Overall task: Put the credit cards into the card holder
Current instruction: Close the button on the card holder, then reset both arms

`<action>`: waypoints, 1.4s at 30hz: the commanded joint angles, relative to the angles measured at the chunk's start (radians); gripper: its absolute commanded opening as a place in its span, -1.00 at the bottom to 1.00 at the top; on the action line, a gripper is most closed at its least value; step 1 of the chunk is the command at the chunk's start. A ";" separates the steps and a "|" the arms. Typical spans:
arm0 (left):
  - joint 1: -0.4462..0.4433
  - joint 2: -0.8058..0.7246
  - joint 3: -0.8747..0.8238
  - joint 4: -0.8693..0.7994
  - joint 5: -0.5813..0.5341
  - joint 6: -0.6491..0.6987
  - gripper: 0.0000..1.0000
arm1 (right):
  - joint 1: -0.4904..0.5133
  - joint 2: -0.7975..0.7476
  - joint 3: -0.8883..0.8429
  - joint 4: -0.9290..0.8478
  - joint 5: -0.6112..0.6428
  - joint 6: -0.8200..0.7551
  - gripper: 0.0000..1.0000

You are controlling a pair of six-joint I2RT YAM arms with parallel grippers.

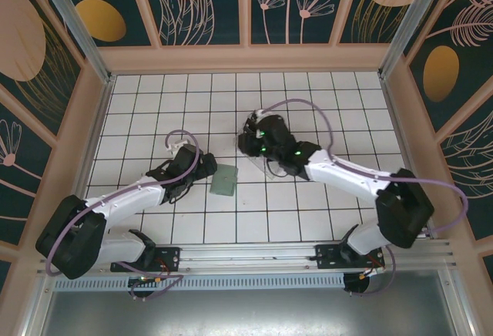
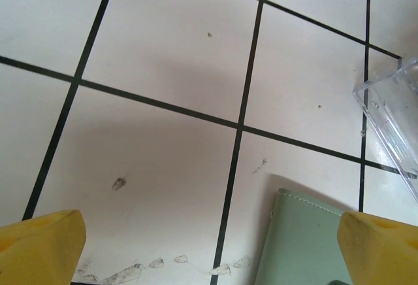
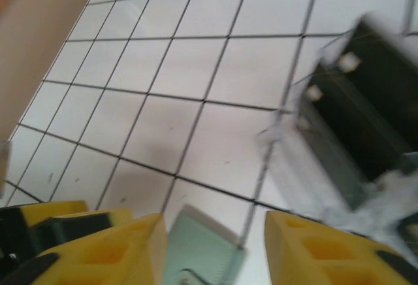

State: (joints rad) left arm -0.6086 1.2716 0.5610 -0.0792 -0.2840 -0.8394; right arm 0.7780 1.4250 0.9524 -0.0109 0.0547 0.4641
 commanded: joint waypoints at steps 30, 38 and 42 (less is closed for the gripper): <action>0.403 -0.023 -0.008 0.626 -0.365 0.692 0.97 | -0.862 -0.146 -0.524 0.630 0.064 -0.295 0.98; 0.413 0.123 -0.230 1.019 -0.333 0.757 0.97 | -0.859 -0.055 -0.695 1.060 -0.032 -0.338 0.98; 0.430 0.156 -0.236 1.112 -0.246 0.812 0.97 | -0.836 -0.032 -0.722 1.147 -0.020 -0.390 0.98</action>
State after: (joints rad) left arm -0.1917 1.4155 0.3103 0.8421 -0.5964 -0.0849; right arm -0.0719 1.3823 0.2428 0.9360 0.0448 0.1341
